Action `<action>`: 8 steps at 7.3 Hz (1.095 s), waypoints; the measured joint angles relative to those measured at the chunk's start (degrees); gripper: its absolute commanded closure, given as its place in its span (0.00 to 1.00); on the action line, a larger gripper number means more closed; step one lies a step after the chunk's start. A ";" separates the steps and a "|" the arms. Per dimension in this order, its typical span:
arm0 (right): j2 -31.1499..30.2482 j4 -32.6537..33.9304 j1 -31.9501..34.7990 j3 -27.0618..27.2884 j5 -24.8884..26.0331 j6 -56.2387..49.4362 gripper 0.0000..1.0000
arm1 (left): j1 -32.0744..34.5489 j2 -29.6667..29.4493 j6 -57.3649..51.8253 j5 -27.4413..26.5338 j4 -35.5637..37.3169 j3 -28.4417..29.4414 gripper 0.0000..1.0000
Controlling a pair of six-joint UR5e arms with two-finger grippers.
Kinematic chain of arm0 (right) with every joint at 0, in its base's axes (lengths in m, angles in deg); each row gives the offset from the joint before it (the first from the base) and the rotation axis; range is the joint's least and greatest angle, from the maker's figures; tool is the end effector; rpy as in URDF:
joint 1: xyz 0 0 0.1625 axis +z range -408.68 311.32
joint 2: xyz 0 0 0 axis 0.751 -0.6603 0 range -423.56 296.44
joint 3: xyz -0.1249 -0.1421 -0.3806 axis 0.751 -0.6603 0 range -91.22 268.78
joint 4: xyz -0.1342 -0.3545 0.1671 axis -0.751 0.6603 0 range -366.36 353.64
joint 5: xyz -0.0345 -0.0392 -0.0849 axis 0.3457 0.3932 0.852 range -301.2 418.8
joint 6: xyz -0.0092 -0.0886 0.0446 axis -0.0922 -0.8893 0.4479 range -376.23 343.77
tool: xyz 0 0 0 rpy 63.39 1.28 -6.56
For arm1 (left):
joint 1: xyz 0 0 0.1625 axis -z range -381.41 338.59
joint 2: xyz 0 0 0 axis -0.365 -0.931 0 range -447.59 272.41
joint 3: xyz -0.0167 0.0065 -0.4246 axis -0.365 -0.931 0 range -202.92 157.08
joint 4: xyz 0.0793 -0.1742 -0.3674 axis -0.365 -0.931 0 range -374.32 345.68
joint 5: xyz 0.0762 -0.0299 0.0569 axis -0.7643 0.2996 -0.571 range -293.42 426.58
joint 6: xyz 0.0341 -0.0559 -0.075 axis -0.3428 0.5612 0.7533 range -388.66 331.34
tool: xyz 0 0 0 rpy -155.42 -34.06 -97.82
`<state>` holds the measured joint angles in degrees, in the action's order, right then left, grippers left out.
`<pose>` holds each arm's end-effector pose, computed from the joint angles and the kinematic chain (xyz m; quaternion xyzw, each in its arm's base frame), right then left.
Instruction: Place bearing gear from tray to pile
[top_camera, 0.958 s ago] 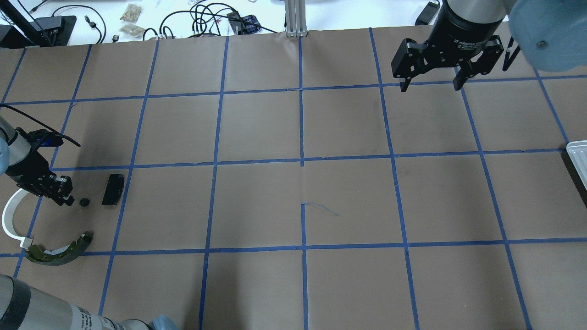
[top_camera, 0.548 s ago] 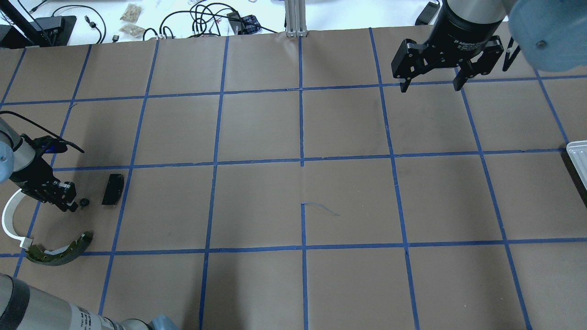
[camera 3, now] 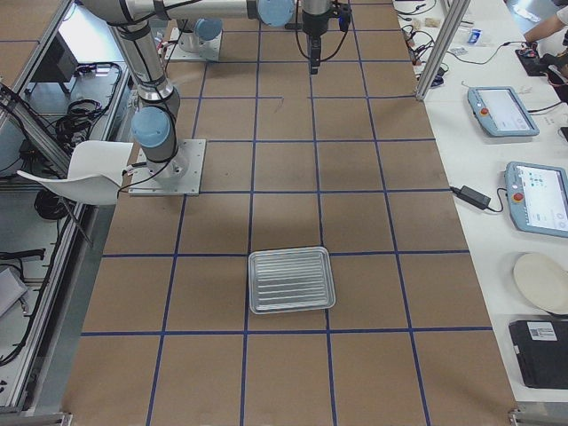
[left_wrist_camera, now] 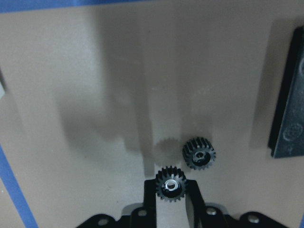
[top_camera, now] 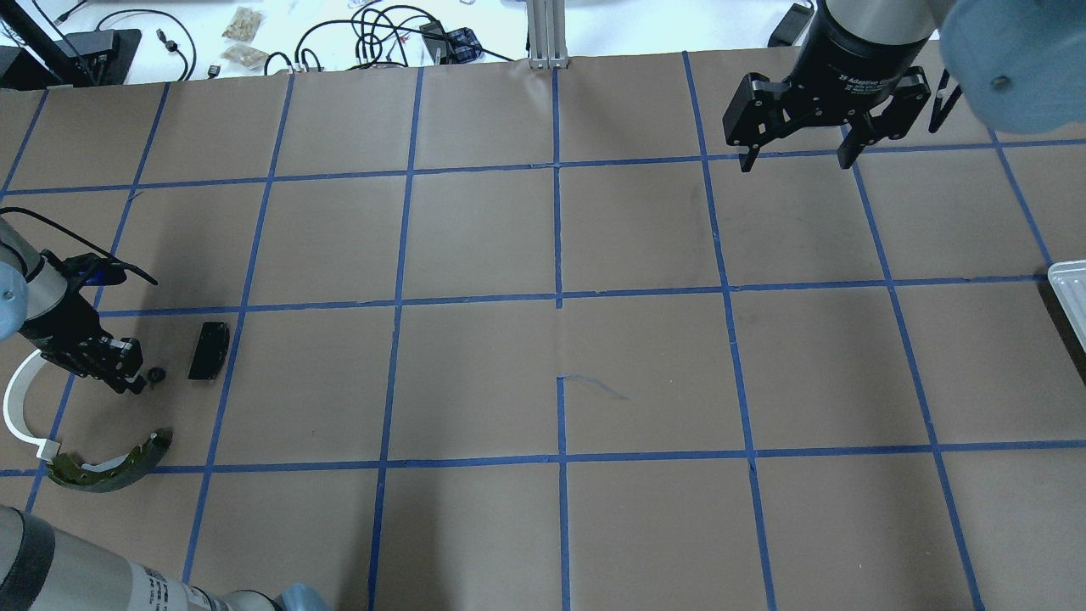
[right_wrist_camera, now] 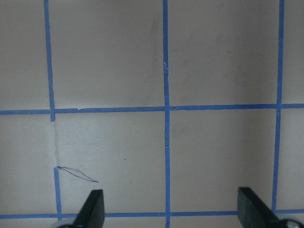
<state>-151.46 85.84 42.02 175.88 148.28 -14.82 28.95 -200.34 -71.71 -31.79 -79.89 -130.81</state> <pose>0.1404 -0.5109 0.4985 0.0060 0.9996 -0.0260 0.0050 0.2468 -0.4841 0.1764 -0.0397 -0.9866 -0.1534 0.0386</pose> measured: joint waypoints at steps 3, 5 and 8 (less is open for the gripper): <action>-0.04 0.00 0.00 0.00 -0.01 0.00 0.00 | 1.10 1.83 0.49 0.07 -2.84 1.55 0.00; -0.02 0.00 0.01 0.02 -0.01 0.00 0.00 | 6.50 5.17 5.69 1.80 -11.98 8.84 0.00; 0.00 0.00 0.08 0.03 -0.01 0.00 0.00 | 20.91 10.92 21.77 6.01 -23.97 20.70 0.00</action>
<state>-151.46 85.84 42.11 175.90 148.27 -14.82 49.86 -189.41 -49.94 -25.78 -103.87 -110.11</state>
